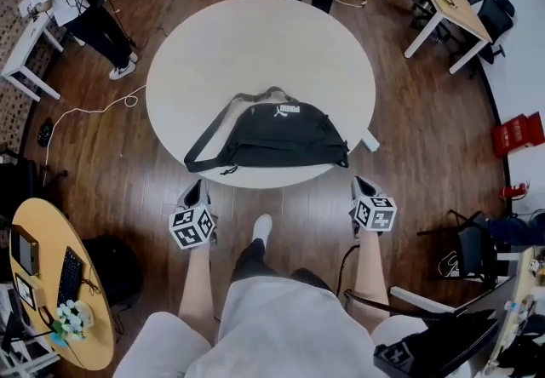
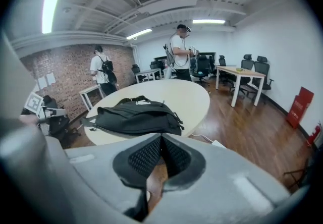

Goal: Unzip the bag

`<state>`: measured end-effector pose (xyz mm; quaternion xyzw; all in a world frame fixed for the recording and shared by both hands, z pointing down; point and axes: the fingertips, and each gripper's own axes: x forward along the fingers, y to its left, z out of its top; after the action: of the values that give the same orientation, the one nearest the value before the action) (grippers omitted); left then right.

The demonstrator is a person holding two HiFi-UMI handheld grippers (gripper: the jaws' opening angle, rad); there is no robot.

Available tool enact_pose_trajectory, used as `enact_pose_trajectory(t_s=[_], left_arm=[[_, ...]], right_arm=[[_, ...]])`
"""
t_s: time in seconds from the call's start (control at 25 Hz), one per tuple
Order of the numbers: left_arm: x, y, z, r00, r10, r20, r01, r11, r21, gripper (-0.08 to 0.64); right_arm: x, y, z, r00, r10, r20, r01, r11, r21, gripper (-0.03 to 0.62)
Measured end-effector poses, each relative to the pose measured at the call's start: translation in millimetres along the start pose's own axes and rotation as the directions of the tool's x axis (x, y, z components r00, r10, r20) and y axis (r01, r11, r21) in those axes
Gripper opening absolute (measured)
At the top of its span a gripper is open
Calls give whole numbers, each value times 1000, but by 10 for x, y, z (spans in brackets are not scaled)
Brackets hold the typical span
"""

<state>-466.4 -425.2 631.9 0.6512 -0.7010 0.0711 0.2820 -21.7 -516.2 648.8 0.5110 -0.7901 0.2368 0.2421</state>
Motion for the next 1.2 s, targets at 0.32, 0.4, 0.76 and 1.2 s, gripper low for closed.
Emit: enact_pose_trajectory(t_s=[0.32, 0.4, 0.76, 1.2], left_arm=[[-1834, -1880, -133, 947, -240, 215, 155, 924, 350, 17], [-2426, -2509, -288, 919, -311, 242, 187, 885, 427, 17], [-3838, -3400, -318, 833, -455, 315, 297, 847, 440, 17], [-4670, -2646, 15, 784, -423, 454, 190, 860, 473, 17]], right_arm=[[-1799, 731, -195, 913, 192, 361, -169, 981, -95, -8], [-2300, 672, -466, 918, 132, 373, -136, 991, -16, -8], [-4171, 1455, -554, 852, 150, 501, -56, 979, -196, -9], [-4616, 2319, -220, 769, 188, 610, -59, 973, -225, -9]])
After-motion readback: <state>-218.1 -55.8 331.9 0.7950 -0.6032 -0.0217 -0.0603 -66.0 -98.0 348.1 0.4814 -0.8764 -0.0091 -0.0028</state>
